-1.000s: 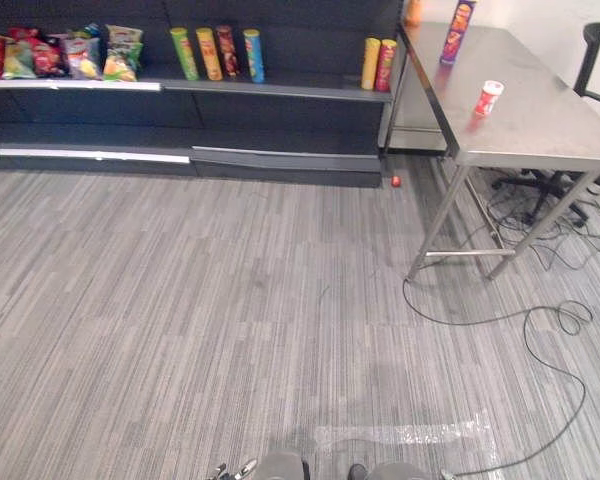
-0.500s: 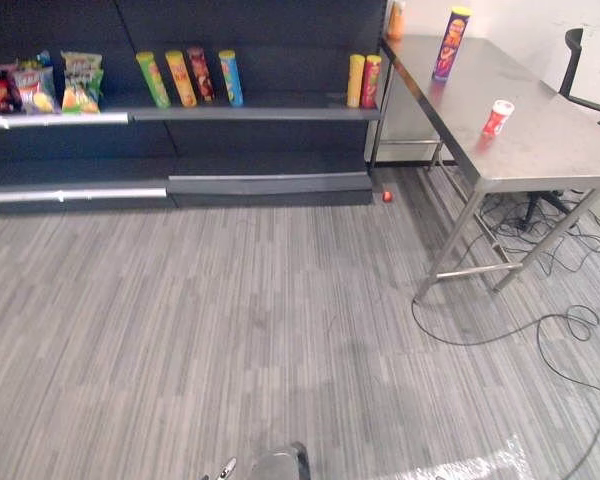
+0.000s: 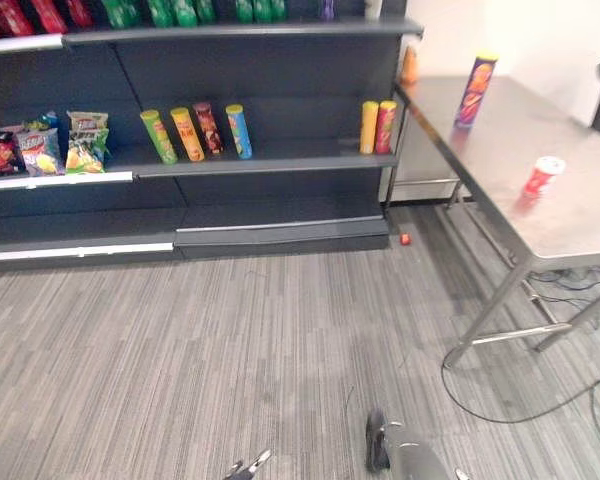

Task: Put the gum and the chips on the shelf.

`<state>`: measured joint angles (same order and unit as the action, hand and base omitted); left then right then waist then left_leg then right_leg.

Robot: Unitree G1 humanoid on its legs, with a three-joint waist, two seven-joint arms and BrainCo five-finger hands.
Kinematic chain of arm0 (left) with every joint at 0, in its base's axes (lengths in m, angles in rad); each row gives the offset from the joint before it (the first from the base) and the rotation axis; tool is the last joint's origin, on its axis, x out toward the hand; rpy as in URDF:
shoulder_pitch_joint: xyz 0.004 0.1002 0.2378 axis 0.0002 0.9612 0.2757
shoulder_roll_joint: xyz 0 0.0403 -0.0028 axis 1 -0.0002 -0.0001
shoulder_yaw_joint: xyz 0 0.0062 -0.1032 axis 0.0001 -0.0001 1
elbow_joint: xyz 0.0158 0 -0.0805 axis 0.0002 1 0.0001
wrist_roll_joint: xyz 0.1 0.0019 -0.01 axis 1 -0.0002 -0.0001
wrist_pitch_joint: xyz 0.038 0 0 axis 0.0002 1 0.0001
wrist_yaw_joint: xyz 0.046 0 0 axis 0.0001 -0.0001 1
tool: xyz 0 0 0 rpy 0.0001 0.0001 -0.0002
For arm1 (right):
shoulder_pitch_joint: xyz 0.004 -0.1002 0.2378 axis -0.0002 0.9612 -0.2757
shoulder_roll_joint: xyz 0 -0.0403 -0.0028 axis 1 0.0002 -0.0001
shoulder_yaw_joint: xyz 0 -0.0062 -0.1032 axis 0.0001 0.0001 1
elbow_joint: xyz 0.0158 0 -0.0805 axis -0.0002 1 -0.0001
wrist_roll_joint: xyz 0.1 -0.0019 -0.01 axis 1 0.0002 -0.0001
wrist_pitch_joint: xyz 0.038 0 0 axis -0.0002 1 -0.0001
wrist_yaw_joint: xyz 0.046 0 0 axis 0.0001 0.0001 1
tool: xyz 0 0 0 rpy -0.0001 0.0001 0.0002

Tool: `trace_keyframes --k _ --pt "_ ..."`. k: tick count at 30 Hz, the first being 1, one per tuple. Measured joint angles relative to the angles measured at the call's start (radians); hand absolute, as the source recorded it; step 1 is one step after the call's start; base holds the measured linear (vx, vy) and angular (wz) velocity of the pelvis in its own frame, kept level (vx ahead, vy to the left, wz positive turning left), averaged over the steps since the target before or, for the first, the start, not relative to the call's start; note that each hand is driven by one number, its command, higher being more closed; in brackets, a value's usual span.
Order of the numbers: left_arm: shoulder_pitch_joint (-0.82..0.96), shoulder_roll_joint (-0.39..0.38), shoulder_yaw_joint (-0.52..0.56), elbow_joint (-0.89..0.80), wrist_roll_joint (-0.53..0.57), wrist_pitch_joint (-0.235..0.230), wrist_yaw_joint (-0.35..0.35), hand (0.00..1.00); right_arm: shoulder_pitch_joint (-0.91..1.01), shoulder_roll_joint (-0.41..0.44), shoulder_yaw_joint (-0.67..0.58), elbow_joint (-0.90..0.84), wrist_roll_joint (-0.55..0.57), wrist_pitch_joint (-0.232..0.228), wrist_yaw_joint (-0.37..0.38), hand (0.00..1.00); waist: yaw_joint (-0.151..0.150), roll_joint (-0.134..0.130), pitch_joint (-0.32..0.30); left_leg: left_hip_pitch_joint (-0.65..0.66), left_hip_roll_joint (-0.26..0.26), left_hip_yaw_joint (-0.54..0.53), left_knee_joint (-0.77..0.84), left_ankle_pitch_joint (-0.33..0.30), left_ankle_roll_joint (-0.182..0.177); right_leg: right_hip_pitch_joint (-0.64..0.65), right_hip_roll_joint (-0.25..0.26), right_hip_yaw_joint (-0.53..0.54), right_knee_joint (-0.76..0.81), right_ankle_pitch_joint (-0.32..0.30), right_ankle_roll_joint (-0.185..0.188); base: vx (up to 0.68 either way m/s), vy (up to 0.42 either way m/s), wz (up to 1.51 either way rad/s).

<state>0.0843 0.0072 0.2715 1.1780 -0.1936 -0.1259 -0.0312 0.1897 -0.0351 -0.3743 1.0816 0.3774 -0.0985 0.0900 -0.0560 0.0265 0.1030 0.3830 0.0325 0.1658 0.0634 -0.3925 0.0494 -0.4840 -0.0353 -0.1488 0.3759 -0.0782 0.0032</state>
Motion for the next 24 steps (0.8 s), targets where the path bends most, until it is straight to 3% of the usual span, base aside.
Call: trace_keyframes --k 1,2,3,4,5,6,7,8,9,11,14,15,16,18,21,22,23,24 --pt "-0.007 -0.015 0.014 -0.005 0.015 -0.003 -0.008 0.00 0.006 -0.008 0.019 -0.003 0.015 0.000 0.000 0.00 -0.003 0.001 0.001 0.006 0.022 -0.017 0.040 0.002 -0.004 0.012 0.014 0.009 0.021 0.076 -0.040 0.77 -0.206 0.42" --pt "-0.020 -0.026 0.035 -0.003 0.020 -0.001 -0.015 0.00 0.007 -0.019 0.038 -0.005 0.020 -0.002 0.002 0.00 -0.002 0.020 0.001 0.004 0.048 -0.036 0.091 0.026 -0.036 0.021 0.019 -0.002 0.058 0.086 -0.060 0.93 -0.300 0.25" --pt "-0.032 -0.048 0.065 -0.005 0.020 0.001 -0.016 0.00 -0.001 -0.033 0.050 -0.006 0.023 -0.002 0.003 0.00 -0.002 0.036 0.003 -0.016 0.079 -0.057 0.178 0.080 -0.073 0.038 0.041 -0.024 0.099 0.025 -0.072 0.77 -0.281 0.15" --pt "-0.036 -0.055 0.083 -0.011 0.020 0.002 -0.018 0.00 -0.005 -0.036 0.051 -0.011 0.025 -0.001 0.005 0.00 -0.003 0.042 0.002 -0.059 0.099 -0.088 0.290 0.130 -0.078 0.059 0.055 -0.037 0.102 -0.009 -0.083 0.89 -0.332 0.04" --pt "-0.041 -0.060 0.121 -0.035 0.019 0.004 -0.021 0.00 -0.014 -0.036 0.050 -0.015 0.028 -0.001 0.004 0.00 -0.001 0.043 0.003 -0.151 0.114 -0.143 0.491 0.245 -0.092 0.104 0.080 -0.038 0.087 -0.045 -0.098 0.87 -0.284 -0.05" --pt "-0.042 -0.068 0.161 -0.052 0.016 0.004 -0.018 0.00 -0.027 -0.035 0.052 -0.015 0.035 -0.001 -0.002 0.00 0.004 0.045 0.008 -0.246 0.127 -0.203 0.712 0.327 -0.140 0.174 0.113 -0.032 0.046 -0.067 -0.109 0.86 -0.263 -0.15" --pt "-0.041 -0.074 0.179 -0.074 0.014 0.004 -0.018 0.00 -0.029 -0.035 0.058 -0.018 0.036 0.000 -0.005 0.00 0.005 0.042 0.012 -0.303 0.137 -0.222 0.857 0.354 -0.171 0.246 0.135 -0.025 0.007 -0.073 -0.117 0.56 -0.149 -0.19" --pt "-0.041 -0.074 0.186 -0.081 0.012 0.005 -0.017 0.00 -0.032 -0.031 0.058 -0.018 0.035 0.000 -0.007 0.00 0.006 0.037 0.016 -0.334 0.144 -0.222 0.930 0.358 -0.178 0.297 0.148 -0.018 -0.021 -0.073 -0.117 0.62 -0.166 -0.21" --pt "-0.040 -0.069 0.185 -0.099 0.011 0.004 -0.017 0.00 -0.035 -0.021 0.070 -0.023 0.033 -0.002 -0.007 0.00 0.014 0.022 0.023 -0.392 0.171 -0.193 1.032 0.351 -0.167 0.399 0.163 0.006 -0.080 -0.074 -0.118 0.59 -0.150 -0.24" --pt "-0.041 -0.062 0.155 -0.130 0.010 0.002 -0.015 0.00 -0.036 -0.005 0.069 -0.041 0.014 -0.001 -0.007 0.00 0.035 -0.006 0.028 -0.490 0.221 -0.112 1.089 0.297 -0.123 0.516 0.169 0.051 -0.166 -0.076 -0.121 0.49 -0.118 -0.43" --pt "-0.045 -0.041 0.056 -0.155 -0.002 -0.006 -0.010 0.00 -0.070 0.012 0.060 -0.038 -0.010 0.003 -0.006 0.00 0.053 -0.004 0.029 -0.661 0.227 -0.057 0.931 0.189 -0.120 0.636 0.151 0.115 -0.258 -0.095 -0.118 0.45 -0.010 -0.54" --pt "-0.047 -0.029 0.024 -0.154 -0.007 -0.019 -0.005 0.00 -0.076 0.014 0.056 -0.017 -0.019 0.006 -0.008 0.00 0.059 -0.014 0.032 -0.678 0.195 -0.040 0.763 0.164 -0.128 0.666 0.126 0.140 -0.260 -0.108 -0.098 0.39 0.105 -0.57" --pt "-0.047 -0.021 -0.004 -0.154 -0.032 -0.027 0.003 0.00 -0.078 0.014 0.059 -0.006 -0.025 0.006 -0.009 0.00 0.063 -0.024 0.031 -0.686 0.146 -0.055 0.569 0.171 -0.131 0.688 0.097 0.175 -0.262 -0.140 -0.087 0.39 0.128 -0.62" --pt "-0.037 -0.025 -0.015 -0.154 -0.046 -0.039 0.013 0.00 -0.079 0.009 0.063 -0.009 -0.029 0.003 -0.011 0.00 0.062 -0.014 0.029 -0.695 0.110 -0.138 0.282 0.234 -0.152 0.705 0.086 0.236 -0.249 -0.190 -0.073 0.36 0.179 -0.73" --pt "-0.007 -0.015 0.004 -0.161 -0.098 -0.046 0.023 0.00 -0.078 0.009 0.071 -0.009 -0.052 0.002 -0.015 0.00 0.069 -0.017 0.023 -0.693 0.130 -0.218 0.129 0.288 -0.174 0.714 0.089 0.349 -0.172 -0.296 -0.058 0.45 0.301 -1.15" --pt "0.007 -0.003 0.018 -0.158 -0.109 -0.045 0.024 0.00 -0.070 0.017 0.076 -0.006 -0.063 0.003 -0.015 0.00 0.080 -0.038 0.009 -0.694 0.127 -0.209 0.182 0.355 -0.189 0.719 0.069 0.395 -0.152 -0.329 -0.051 0.53 0.388 -1.68" --pt "0.043 0.006 0.061 -0.148 -0.131 -0.042 0.023 0.00 -0.038 0.037 0.086 0.002 -0.075 0.005 -0.012 0.00 0.099 -0.060 -0.040 -0.694 0.107 -0.166 0.239 0.383 -0.191 0.714 0.032 0.472 -0.127 -0.345 -0.033 0.72 0.490 -1.70" --pt "0.053 0.013 0.109 -0.141 -0.151 -0.046 0.026 0.00 -0.031 0.062 0.074 0.004 -0.079 0.004 -0.004 0.00 0.093 -0.109 -0.069 -0.684 0.097 -0.118 0.290 0.344 -0.169 0.672 0.008 0.512 -0.034 -0.329 -0.016 0.61 0.408 -1.39"
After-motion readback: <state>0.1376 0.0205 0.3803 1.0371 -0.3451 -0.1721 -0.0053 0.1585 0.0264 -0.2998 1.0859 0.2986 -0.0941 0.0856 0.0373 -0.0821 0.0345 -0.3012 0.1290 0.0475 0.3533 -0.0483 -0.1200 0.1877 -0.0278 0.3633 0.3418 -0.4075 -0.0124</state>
